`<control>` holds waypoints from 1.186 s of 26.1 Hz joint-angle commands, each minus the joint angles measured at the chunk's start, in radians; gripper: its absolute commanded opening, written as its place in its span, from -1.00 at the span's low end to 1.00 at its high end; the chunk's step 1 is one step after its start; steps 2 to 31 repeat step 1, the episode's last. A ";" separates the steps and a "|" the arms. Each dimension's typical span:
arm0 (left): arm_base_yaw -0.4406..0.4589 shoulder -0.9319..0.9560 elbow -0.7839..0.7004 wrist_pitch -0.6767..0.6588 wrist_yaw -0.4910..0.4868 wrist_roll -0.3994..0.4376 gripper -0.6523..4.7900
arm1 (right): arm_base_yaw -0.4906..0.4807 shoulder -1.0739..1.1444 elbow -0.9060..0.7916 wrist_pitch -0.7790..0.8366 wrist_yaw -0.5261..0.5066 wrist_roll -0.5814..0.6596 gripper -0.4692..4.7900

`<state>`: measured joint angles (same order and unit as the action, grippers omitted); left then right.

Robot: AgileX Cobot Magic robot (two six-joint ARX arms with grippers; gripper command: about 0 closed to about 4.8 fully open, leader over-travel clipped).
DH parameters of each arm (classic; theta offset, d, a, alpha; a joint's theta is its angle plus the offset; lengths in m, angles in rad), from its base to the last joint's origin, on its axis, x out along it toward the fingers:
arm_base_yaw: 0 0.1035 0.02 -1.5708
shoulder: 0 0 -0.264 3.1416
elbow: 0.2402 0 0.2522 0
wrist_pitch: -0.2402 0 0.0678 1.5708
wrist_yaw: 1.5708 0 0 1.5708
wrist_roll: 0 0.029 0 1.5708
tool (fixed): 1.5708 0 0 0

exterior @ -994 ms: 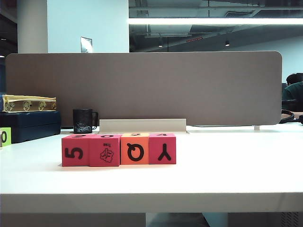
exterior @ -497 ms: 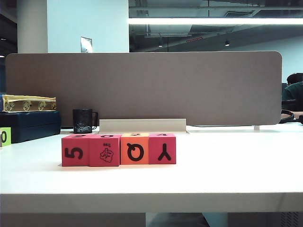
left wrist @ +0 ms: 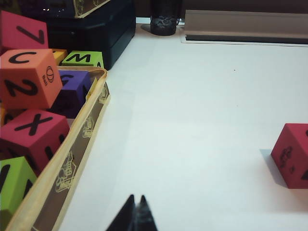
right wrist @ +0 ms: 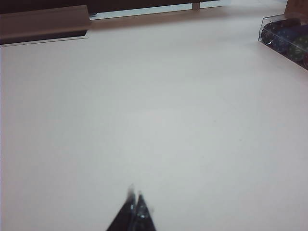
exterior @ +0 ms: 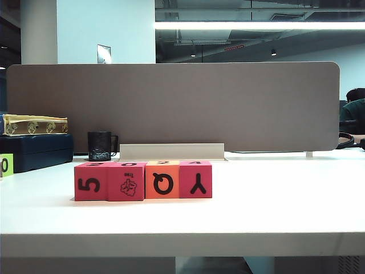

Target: Select the appropriate blocks from the scattered letter blocks on the table and arrange them in a row to spell out "2024".

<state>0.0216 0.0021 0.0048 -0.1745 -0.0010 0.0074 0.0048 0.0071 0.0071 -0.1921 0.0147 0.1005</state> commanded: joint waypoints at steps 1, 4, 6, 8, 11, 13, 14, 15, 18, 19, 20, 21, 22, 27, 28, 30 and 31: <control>0.000 0.001 0.001 -0.011 0.002 0.000 -0.78 | 0.000 -0.009 -0.006 0.009 -0.003 0.004 -0.82; 0.000 0.001 0.001 -0.011 0.002 0.000 -0.78 | 0.000 -0.009 -0.006 0.009 -0.003 0.004 -0.82; 0.000 0.001 0.001 -0.011 0.002 0.000 -0.78 | 0.000 -0.009 -0.006 0.009 -0.003 0.004 -0.82; 0.000 0.001 0.001 -0.011 0.002 0.000 -0.78 | 0.000 -0.009 -0.006 0.009 -0.003 0.004 -0.82; 0.000 0.001 0.001 -0.011 0.002 0.000 -0.78 | 0.000 -0.009 -0.006 0.009 -0.003 0.004 -0.82; 0.000 0.001 0.001 -0.011 0.002 0.000 -0.78 | 0.000 -0.009 -0.006 0.009 -0.003 0.004 -0.82; 0.000 0.001 0.001 -0.011 0.002 0.000 -0.78 | 0.000 -0.009 -0.006 0.009 -0.003 0.004 -0.82; 0.000 0.001 0.001 -0.011 0.002 0.000 -0.78 | 0.000 -0.009 -0.006 0.009 -0.003 0.004 -0.82; 0.000 0.001 0.001 -0.011 0.002 0.000 -0.78 | 0.000 -0.009 -0.006 0.009 -0.003 0.004 -0.82; 0.000 0.001 0.001 -0.011 0.002 0.000 -0.78 | 0.000 -0.009 -0.006 0.009 -0.003 0.004 -0.82; 0.000 0.001 0.001 -0.011 0.002 0.000 -0.78 | 0.000 -0.009 -0.006 0.009 -0.003 0.004 -0.82; 0.000 0.001 0.001 -0.011 0.002 0.000 -0.78 | 0.000 -0.009 -0.006 0.009 -0.003 0.004 -0.82; 0.000 0.001 0.001 -0.011 0.002 0.000 -0.78 | 0.000 -0.009 -0.006 0.009 -0.003 0.004 -0.82; 0.000 0.001 0.001 -0.011 0.002 0.000 -0.78 | 0.000 -0.009 -0.006 0.009 -0.003 0.004 -0.82; 0.000 0.001 0.001 -0.011 0.002 0.000 -0.78 | 0.000 -0.009 -0.006 0.009 -0.003 0.004 -0.82; 0.000 0.001 0.001 -0.011 0.002 0.000 -0.78 | 0.000 -0.009 -0.006 0.009 -0.003 0.004 -0.82; 0.000 0.001 0.001 -0.011 0.002 0.000 -0.78 | 0.000 -0.009 -0.006 0.009 -0.003 0.004 -0.82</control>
